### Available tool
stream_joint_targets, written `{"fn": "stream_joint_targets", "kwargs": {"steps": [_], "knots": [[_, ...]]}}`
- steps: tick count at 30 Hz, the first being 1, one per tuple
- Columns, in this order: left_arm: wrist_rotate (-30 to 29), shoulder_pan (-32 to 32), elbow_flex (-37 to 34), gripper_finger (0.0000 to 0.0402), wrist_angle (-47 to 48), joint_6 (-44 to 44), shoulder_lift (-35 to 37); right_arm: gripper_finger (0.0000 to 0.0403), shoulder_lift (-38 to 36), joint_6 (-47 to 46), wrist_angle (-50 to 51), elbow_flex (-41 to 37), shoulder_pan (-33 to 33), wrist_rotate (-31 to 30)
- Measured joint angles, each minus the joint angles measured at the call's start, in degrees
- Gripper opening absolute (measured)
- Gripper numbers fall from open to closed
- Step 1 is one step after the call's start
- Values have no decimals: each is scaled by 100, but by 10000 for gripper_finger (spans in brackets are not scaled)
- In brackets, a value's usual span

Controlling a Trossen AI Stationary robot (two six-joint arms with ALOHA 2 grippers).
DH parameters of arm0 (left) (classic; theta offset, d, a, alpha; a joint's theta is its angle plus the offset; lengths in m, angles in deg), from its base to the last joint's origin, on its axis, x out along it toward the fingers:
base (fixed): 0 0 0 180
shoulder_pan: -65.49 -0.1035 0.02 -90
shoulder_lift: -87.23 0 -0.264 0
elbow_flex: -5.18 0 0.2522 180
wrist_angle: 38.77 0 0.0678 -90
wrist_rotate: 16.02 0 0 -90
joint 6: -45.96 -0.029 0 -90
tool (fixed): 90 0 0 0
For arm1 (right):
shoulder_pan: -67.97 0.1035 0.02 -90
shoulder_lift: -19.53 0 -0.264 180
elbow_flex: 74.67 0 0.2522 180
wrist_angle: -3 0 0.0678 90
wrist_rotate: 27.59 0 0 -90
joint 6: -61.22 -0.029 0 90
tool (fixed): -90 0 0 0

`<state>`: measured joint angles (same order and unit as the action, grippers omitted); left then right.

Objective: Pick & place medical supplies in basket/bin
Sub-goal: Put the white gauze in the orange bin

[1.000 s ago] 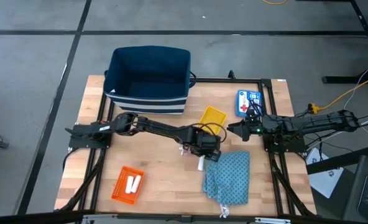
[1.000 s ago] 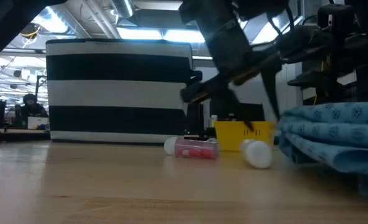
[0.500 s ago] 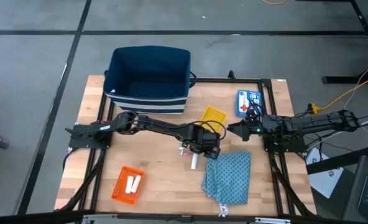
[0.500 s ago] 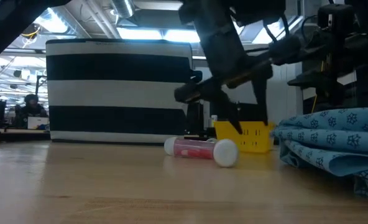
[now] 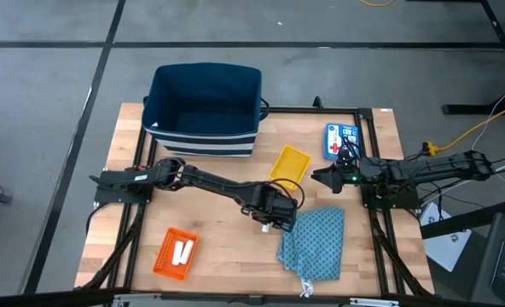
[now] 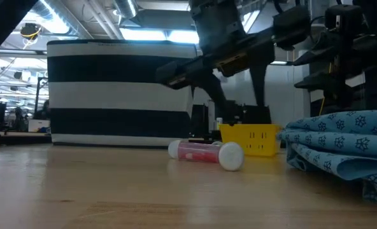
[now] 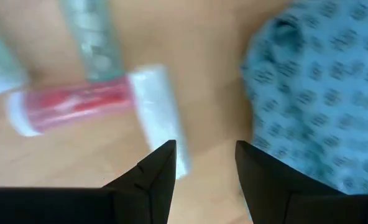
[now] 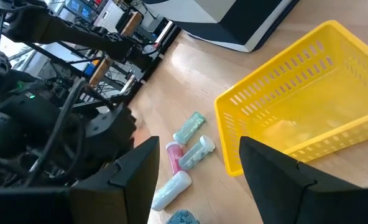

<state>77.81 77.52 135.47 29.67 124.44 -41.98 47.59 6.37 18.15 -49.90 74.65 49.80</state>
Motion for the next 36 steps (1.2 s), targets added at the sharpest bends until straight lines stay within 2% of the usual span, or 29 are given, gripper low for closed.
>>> {"fn": "stream_joint_targets", "kwargs": {"steps": [6, 20, 28, 36], "knots": [[-129, 48, 0, 161, 232, 129, -135, 224, 6, 1, -1, -2, 0, 0], [160, 79, -4, 156, 40, 44, -524, 224, 11, 4, 0, 0, 0, 21], [336, 74, 9, 122, -8, -222, -619, 224, 11, 2, 14, -1, 0, 20], [261, 68, -9, 76, -70, -290, -154, 224, 11, 0, 13, -1, 0, 0]]}}
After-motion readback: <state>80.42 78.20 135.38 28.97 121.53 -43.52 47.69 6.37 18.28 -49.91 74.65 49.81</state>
